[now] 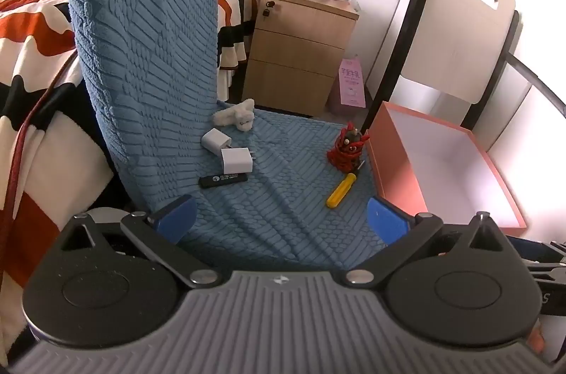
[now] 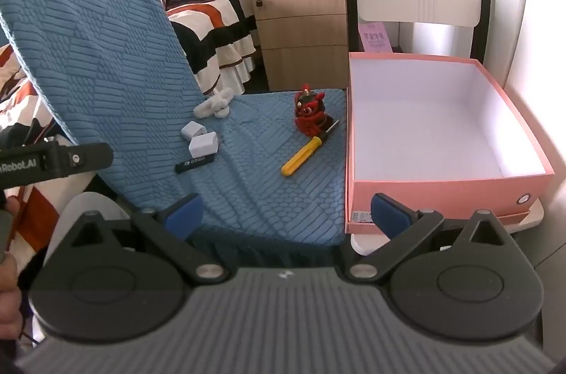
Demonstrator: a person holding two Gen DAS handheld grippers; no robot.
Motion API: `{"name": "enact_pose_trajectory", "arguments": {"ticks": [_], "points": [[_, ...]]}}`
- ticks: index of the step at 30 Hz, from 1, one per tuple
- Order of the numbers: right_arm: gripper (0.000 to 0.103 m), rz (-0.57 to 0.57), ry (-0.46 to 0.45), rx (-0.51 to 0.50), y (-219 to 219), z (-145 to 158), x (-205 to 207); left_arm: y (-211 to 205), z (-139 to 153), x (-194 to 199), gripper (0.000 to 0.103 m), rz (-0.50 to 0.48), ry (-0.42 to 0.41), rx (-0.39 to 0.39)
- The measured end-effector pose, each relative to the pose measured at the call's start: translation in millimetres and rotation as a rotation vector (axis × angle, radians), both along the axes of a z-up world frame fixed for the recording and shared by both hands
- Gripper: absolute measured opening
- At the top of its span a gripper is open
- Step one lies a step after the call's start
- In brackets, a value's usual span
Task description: Organize rigid objects
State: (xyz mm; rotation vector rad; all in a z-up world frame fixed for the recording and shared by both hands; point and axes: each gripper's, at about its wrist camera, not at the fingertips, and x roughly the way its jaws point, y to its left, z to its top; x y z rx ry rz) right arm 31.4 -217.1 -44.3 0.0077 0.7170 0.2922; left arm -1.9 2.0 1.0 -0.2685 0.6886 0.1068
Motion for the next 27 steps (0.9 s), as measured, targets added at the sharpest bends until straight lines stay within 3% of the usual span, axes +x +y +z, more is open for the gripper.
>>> {"name": "enact_pose_trajectory", "arguments": {"ticks": [27], "points": [[0.103,-0.013,0.024,-0.004,-2,3,-1,-2,-12,4,0.103,-0.005,0.024,0.008]]}}
